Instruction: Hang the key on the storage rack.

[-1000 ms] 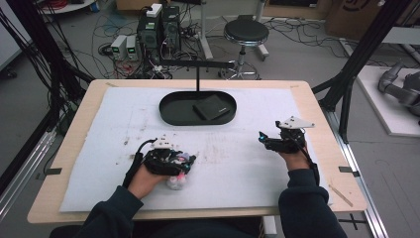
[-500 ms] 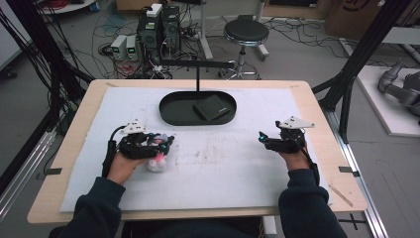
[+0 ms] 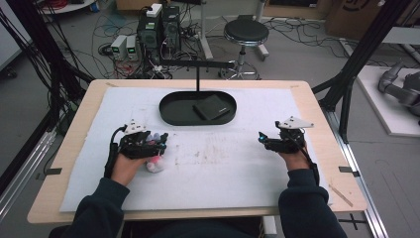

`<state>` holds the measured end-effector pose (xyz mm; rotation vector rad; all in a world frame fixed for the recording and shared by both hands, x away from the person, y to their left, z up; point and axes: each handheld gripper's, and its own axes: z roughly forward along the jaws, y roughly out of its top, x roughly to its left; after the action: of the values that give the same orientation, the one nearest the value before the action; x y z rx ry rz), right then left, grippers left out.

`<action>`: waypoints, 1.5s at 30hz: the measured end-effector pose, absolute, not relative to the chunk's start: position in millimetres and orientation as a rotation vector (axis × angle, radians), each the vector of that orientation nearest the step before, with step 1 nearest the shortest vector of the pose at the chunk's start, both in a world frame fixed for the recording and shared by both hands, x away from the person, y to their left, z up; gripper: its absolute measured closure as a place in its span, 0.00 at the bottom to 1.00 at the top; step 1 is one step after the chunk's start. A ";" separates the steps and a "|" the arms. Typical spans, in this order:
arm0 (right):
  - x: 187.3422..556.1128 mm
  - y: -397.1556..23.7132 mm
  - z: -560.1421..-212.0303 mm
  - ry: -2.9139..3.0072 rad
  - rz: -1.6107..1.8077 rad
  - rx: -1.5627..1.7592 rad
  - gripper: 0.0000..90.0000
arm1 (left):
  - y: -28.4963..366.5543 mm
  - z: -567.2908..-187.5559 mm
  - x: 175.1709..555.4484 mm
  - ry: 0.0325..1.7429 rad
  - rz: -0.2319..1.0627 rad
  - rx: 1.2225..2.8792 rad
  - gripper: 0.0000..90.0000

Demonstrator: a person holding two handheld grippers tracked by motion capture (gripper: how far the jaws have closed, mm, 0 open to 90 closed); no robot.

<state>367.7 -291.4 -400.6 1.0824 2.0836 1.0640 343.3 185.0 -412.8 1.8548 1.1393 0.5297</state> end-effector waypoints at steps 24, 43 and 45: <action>369.0 -290.2 -402.3 2.098 1.048 1.072 0.27 | 188.0 -430.1 352.4 0.842 0.361 2.038 0.44; 368.9 -290.4 -402.4 2.107 1.045 1.072 0.27 | 163.8 -422.8 330.9 1.189 0.455 1.933 0.24; 369.0 -290.4 -402.5 2.110 1.043 1.067 0.27 | 162.9 -426.0 331.6 1.209 0.434 1.936 0.25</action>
<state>369.0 -290.4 -402.5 1.0672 2.1099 1.0429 331.6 162.9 -426.0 1.9364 1.2086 0.4338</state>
